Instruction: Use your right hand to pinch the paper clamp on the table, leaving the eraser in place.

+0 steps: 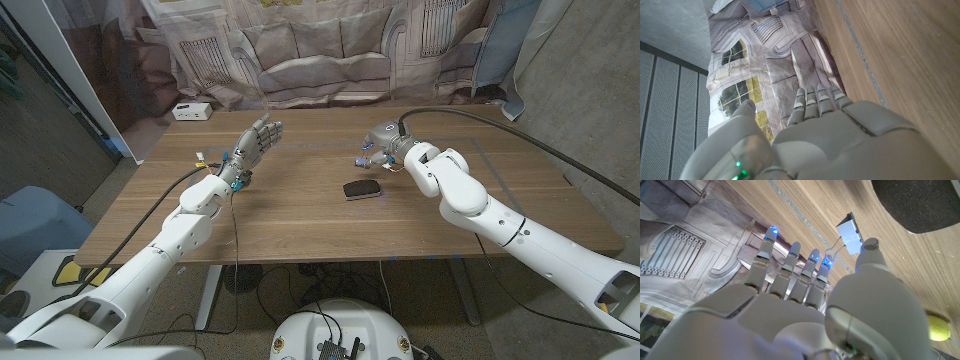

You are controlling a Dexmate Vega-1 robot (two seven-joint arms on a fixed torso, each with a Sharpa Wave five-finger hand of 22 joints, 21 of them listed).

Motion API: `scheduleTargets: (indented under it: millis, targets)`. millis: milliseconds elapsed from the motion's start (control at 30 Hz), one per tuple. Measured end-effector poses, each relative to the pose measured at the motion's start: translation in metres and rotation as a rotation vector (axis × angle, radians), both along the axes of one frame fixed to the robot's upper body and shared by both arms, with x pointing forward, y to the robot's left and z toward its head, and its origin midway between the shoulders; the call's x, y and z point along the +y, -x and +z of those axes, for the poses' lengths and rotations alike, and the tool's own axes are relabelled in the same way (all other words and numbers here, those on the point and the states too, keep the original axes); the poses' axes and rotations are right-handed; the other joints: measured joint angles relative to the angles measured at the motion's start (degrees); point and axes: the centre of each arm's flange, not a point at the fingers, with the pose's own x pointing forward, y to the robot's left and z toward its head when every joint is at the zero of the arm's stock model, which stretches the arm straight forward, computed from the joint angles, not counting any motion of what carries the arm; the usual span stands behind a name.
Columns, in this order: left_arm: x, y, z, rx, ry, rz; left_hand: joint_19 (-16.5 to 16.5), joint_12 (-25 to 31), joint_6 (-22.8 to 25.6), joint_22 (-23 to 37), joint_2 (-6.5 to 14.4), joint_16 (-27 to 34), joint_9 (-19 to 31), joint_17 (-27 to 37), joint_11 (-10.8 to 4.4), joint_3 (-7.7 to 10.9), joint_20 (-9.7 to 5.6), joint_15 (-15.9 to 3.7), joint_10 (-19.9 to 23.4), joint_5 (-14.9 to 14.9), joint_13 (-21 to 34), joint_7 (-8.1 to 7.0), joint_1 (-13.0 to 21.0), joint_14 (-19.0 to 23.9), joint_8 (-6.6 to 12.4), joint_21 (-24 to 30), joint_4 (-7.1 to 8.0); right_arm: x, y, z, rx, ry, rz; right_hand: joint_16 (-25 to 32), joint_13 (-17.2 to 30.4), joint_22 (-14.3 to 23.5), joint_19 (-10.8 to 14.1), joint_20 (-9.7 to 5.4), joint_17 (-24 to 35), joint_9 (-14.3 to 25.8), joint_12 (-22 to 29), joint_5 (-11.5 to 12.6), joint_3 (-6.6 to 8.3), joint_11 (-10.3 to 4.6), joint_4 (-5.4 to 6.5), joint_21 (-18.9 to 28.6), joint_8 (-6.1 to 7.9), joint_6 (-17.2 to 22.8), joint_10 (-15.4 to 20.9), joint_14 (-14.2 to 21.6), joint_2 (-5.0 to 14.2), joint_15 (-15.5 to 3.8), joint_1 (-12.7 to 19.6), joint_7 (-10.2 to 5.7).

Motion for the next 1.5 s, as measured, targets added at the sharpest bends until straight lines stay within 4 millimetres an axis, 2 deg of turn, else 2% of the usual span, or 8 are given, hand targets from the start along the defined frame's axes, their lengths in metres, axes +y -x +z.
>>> scheduleTargets:
  millis: [567,1500]
  targets:
    - [-0.004,0.002,0.003,-0.010,0.001,-0.004,0.00,0.00,0.00,0.00,0.00,0.00,0.00,0.00,0.00,0.32,0.00,0.00,0.00,0.00,0.00,0.00,0.00,0.00,0.00,0.00,-0.33,0.007,-0.008,-0.009,0.025,0.049,0.004,-0.30,-0.22,0.00,-0.58,0.27,0.01,-0.05,0.00,0.43,-0.06,0.31,-0.07,-0.21,-0.01,-0.64,-0.30,-0.54,0.23,0.07,-0.54,0.01]
    - [-0.013,0.006,-0.007,0.006,0.009,-0.006,0.00,0.00,0.00,0.00,0.00,0.00,0.00,0.00,0.00,0.74,0.00,0.00,0.00,0.00,0.00,0.00,0.00,0.00,0.00,0.00,-0.41,0.010,-0.015,-0.022,0.055,0.106,0.005,-0.73,-0.28,0.00,-0.88,-0.05,0.02,0.00,0.00,0.42,-0.38,-0.01,0.12,-0.20,-0.07,-2.58,-2.05,-1.24,-0.30,0.41,-1.66,-0.08]
